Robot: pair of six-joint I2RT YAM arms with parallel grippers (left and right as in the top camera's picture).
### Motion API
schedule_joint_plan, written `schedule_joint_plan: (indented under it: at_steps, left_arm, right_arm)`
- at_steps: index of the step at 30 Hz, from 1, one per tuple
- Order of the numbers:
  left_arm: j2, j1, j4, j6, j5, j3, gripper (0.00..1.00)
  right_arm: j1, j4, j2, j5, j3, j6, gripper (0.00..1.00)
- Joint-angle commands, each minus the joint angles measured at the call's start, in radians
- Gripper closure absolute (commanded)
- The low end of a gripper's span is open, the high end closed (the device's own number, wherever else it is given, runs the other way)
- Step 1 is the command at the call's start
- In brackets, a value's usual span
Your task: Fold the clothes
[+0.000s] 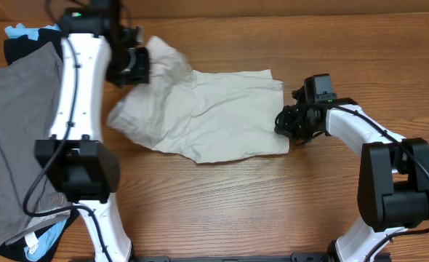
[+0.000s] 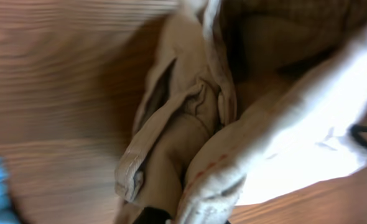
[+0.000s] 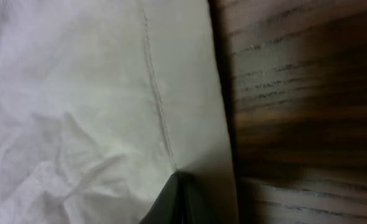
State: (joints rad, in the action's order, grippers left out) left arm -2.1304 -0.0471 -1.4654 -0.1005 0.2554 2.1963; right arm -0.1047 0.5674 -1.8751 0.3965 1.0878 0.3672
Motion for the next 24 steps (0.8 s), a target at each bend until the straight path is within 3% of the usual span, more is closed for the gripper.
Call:
schedule_joint_plan:
  at_steps: [1, 13, 24]
  left_arm:
    - [0.009, -0.101, 0.038, -0.137, 0.089, 0.030, 0.96]
    - [0.008, -0.401, 0.316, -0.358, 0.103, 0.030, 0.96]
    - [-0.003, -0.491, 0.448, -0.379, 0.063, -0.029, 0.96]
  right_arm:
    - [0.001, -0.013, -0.001, 0.017, -0.004, 0.024, 0.96]
    - [0.001, -0.010, -0.001, 0.016, -0.004, 0.024, 0.96]
    - [0.001, -0.010, -0.001, 0.017, -0.004, 0.027, 0.96]
